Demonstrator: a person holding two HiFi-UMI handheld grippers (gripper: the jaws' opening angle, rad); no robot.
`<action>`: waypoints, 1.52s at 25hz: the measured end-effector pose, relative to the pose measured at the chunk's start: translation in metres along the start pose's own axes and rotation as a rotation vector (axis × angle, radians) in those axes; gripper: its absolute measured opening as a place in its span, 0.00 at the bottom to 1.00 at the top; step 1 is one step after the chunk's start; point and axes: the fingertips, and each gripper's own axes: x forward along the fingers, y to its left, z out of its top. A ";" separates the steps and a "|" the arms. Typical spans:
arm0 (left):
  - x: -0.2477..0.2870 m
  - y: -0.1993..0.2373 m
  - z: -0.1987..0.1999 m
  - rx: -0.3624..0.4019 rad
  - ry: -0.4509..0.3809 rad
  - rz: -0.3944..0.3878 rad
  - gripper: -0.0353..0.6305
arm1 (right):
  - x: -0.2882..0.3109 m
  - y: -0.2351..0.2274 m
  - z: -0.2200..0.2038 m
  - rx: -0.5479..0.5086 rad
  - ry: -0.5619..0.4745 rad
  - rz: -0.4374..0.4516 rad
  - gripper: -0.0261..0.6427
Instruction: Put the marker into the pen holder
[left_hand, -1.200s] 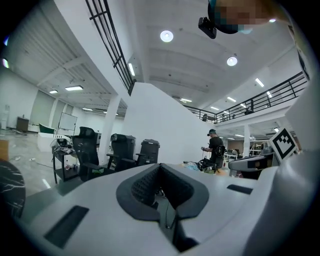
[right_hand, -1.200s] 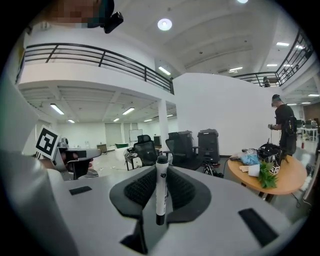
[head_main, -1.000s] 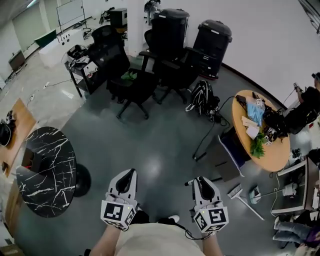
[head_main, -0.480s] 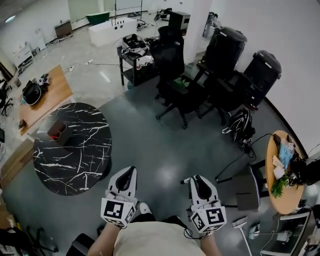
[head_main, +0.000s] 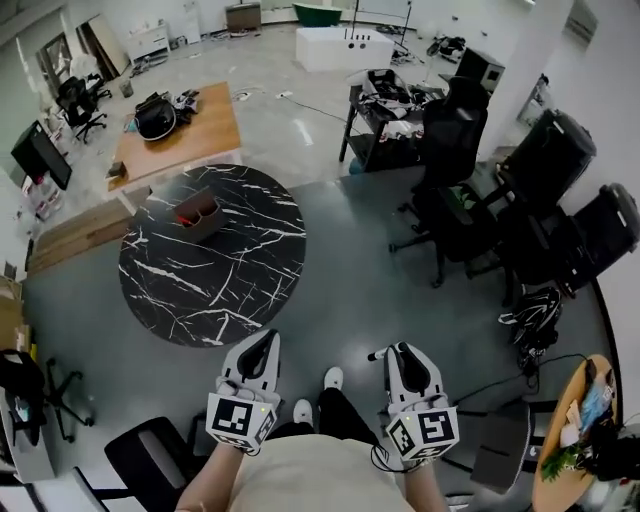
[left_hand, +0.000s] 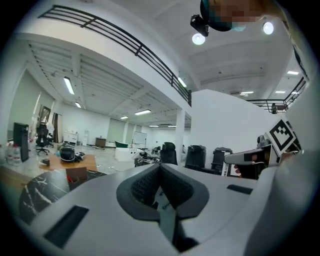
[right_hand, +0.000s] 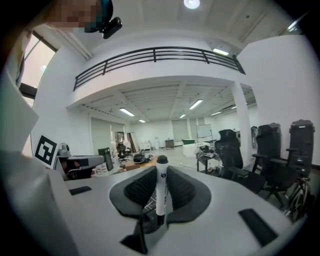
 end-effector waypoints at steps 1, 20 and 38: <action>-0.003 0.011 0.000 -0.007 -0.002 0.033 0.07 | 0.012 0.006 0.002 -0.006 0.005 0.031 0.16; 0.013 0.127 0.011 -0.008 0.009 0.566 0.07 | 0.210 0.066 0.047 -0.113 0.061 0.597 0.16; 0.029 0.214 0.010 -0.072 -0.036 0.723 0.07 | 0.313 0.129 0.044 -0.162 0.119 0.770 0.16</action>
